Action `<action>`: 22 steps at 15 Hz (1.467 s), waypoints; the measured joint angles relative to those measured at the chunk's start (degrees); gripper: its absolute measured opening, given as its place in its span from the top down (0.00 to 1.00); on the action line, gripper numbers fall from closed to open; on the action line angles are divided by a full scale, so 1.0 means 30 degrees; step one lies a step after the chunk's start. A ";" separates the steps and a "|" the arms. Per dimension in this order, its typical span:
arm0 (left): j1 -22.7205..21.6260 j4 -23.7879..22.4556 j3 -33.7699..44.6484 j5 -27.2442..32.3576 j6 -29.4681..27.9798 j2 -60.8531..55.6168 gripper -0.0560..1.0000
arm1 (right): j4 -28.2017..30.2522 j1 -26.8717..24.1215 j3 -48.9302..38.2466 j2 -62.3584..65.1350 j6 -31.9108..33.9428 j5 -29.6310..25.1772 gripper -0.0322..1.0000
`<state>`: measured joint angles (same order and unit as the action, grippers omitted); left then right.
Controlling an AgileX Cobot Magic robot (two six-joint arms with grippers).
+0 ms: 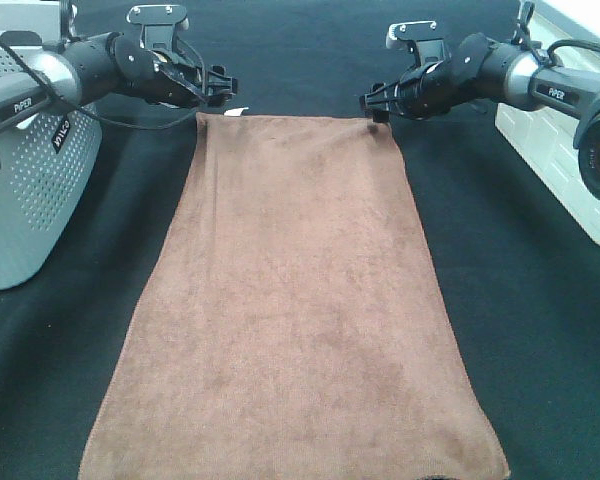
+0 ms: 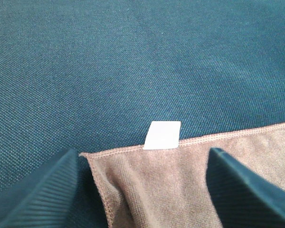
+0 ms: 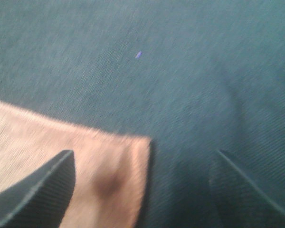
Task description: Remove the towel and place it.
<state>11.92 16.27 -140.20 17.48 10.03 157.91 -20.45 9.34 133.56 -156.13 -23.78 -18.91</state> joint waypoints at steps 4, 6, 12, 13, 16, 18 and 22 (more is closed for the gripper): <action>0.0000 0.0000 0.0000 0.2788 -0.0019 -0.0726 0.21 | -0.0134 0.0000 0.0000 0.1299 0.0344 -0.3476 0.22; 0.0000 0.0000 0.0000 0.5615 -0.0019 -0.2349 0.12 | 0.0401 0.0000 0.0000 0.3400 0.1318 -0.5959 0.19; -0.0611 -0.2998 -0.0038 1.5795 -0.1241 -0.8919 0.09 | 0.3743 -0.0286 0.0153 1.0218 0.5863 -1.5260 0.16; -0.1241 -0.4507 -0.0038 1.6845 -0.2005 -0.9855 0.09 | 0.4087 -0.0764 0.0172 1.1230 0.6398 -1.6291 0.16; -0.3858 -0.5157 0.0898 1.7189 -0.2865 -1.2643 0.09 | 0.4775 -0.1833 -0.0649 1.3980 0.7124 -1.6769 0.16; -0.5004 -0.4469 0.4832 1.7189 -0.2903 -1.5298 0.09 | 0.4679 -0.1776 -0.3533 1.6635 0.7181 -1.6749 0.16; -0.6054 -0.4565 1.6940 1.6425 -0.2903 -2.4675 0.09 | 0.4584 -0.1776 -1.4171 2.4885 0.7315 -1.6845 0.16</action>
<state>-6.25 2.58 -89.38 66.75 1.32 83.88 -6.70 4.01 91.04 -81.47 -1.83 -69.44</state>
